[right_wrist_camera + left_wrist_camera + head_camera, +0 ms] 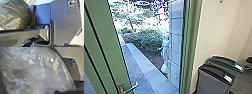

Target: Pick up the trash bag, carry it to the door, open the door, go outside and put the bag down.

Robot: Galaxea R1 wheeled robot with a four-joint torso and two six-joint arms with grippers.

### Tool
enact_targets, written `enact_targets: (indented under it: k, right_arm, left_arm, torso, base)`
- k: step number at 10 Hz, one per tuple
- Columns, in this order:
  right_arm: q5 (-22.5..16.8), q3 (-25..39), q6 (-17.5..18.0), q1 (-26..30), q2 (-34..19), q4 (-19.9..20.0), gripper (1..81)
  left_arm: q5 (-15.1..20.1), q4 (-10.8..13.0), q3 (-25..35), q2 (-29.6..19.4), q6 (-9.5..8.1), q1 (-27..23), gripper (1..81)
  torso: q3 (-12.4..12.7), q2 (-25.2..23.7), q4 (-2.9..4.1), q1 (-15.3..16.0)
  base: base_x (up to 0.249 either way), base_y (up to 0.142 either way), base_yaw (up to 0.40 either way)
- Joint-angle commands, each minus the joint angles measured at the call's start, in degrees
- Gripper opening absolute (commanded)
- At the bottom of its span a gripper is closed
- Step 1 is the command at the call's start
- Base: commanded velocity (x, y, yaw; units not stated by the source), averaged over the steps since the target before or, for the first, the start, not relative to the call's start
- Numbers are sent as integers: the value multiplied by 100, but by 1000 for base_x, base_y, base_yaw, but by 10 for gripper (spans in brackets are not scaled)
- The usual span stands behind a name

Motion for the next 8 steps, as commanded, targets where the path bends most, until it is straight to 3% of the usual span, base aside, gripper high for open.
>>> enact_targets:
  k: [1,8]
  right_arm:
    - [-369,68,-115,163,139,-88,811]
    - [-378,68,-106,172,139,-71,811]
  left_arm:
    - [332,63,-11,-22,20,-277,10]
    - [341,72,-11,-30,20,-277,10]
  torso:
    - [0,0,0,0]
    - [0,-2,0,0]
  base:
    - [0,0,105]
    - [0,0,108]
